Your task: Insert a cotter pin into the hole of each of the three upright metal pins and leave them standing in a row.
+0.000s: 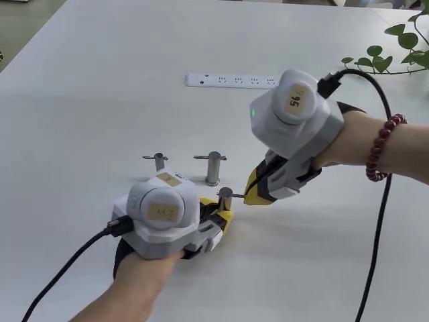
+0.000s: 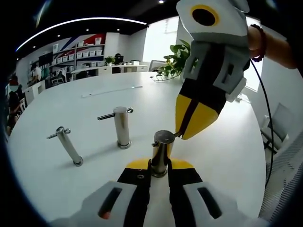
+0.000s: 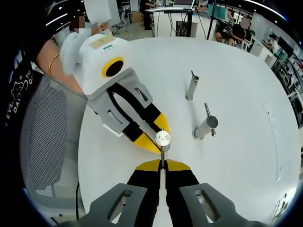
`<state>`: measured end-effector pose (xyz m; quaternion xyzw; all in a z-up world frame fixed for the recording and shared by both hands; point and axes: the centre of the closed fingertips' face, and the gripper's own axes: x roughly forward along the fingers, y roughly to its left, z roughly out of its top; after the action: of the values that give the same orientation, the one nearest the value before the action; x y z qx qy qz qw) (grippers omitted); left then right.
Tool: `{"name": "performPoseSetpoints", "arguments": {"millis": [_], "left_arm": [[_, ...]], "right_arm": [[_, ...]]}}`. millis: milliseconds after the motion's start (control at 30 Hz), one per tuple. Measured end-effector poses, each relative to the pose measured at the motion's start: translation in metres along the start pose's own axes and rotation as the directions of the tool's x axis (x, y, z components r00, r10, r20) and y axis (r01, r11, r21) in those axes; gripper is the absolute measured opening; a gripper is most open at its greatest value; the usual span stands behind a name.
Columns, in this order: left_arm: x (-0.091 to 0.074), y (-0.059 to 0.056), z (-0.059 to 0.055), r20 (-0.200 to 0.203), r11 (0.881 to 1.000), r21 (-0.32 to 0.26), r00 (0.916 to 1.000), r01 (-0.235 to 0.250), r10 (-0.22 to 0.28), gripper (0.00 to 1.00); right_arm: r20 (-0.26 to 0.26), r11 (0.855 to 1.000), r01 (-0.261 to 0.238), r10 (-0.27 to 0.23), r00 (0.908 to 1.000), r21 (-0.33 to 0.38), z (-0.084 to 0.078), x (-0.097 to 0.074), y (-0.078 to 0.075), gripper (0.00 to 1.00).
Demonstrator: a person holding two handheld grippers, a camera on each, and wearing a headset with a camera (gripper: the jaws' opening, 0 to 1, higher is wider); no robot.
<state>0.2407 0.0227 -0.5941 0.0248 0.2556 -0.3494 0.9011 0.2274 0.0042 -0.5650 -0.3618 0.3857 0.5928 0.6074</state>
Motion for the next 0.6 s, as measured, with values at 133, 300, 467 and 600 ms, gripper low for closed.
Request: {"name": "performPoseSetpoints", "arguments": {"millis": [133,300,467,600], "left_arm": [[0.001,0.000,-0.001,0.001,1.000,-0.008,1.0000,-0.006,0.006,0.12],[0.001,0.000,-0.001,0.001,1.000,-0.009,0.9999,-0.013,0.013,0.12],[0.001,0.000,-0.002,0.002,1.000,-0.015,0.9998,-0.020,0.020,0.12],[0.002,0.000,-0.002,0.003,0.999,-0.022,0.9996,-0.029,0.030,0.12]], "right_arm": [[0.010,1.000,0.000,0.000,1.0000,0.006,0.004,0.001,0.001,0.00],[0.025,1.000,0.001,-0.002,0.9997,0.021,0.006,0.003,0.001,0.00],[0.052,0.999,0.003,-0.005,0.9986,0.039,0.013,0.002,0.001,0.00],[0.044,0.999,0.010,-0.012,0.9989,0.035,0.011,0.003,0.000,0.06]]}}
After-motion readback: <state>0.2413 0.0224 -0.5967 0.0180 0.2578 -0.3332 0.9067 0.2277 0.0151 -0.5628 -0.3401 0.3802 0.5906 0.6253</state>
